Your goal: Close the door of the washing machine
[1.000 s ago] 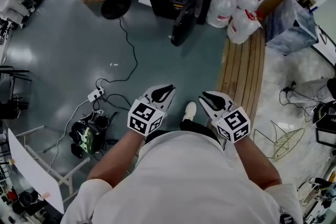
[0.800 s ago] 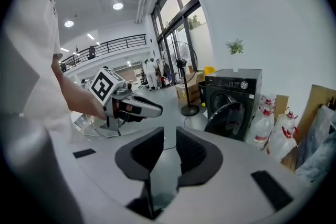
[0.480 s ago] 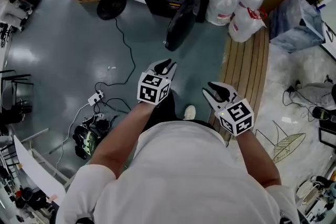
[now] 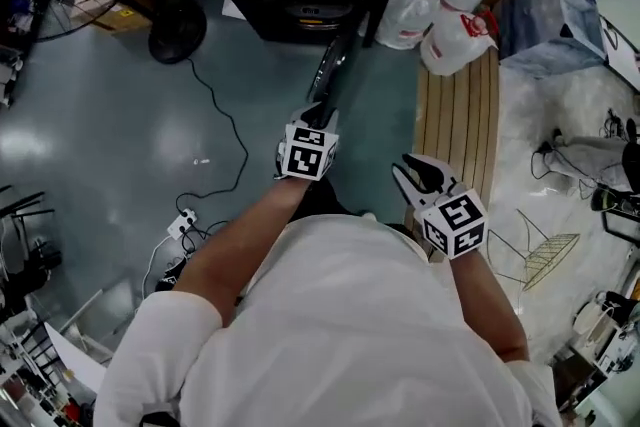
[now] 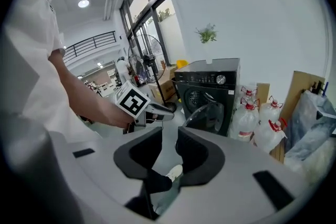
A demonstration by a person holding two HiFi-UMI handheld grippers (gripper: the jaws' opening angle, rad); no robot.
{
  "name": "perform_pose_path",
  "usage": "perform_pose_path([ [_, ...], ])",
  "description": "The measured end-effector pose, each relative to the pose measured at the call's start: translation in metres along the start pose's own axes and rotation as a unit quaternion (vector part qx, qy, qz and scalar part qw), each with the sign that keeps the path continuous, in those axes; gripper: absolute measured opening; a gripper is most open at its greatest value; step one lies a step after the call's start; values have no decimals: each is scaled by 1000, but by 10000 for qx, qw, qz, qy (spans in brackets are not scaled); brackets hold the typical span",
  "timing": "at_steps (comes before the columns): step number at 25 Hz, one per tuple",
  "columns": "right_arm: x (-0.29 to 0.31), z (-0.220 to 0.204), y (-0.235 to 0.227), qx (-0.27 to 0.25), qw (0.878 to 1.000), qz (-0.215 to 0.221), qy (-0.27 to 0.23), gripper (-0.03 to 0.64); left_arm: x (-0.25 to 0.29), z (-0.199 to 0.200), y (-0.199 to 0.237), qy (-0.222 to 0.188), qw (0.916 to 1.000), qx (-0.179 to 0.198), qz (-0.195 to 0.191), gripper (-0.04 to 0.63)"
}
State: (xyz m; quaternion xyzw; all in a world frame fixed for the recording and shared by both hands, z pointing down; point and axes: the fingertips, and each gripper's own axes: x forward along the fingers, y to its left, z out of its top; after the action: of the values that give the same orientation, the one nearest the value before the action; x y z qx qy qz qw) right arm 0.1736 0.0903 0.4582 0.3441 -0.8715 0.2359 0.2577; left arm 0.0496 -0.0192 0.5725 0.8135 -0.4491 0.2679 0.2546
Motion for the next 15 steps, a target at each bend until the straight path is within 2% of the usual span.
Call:
perform_pose_path([
  [4,45,22,-13,182,9995,-195,195,104,45,5,25,294,9992,232,-170,91],
  [7,70,36,-21,237,9990,-241,300,95,76,3,40,537,9981,220,-189,91],
  [10,85,40,-30,231,9985,-174,474,86,101,-7,45,779,9969,93,-100,91],
  [15,101,43,-50,168,9971,79,742,87,133,-7,53,959,9951,144,202,94],
])
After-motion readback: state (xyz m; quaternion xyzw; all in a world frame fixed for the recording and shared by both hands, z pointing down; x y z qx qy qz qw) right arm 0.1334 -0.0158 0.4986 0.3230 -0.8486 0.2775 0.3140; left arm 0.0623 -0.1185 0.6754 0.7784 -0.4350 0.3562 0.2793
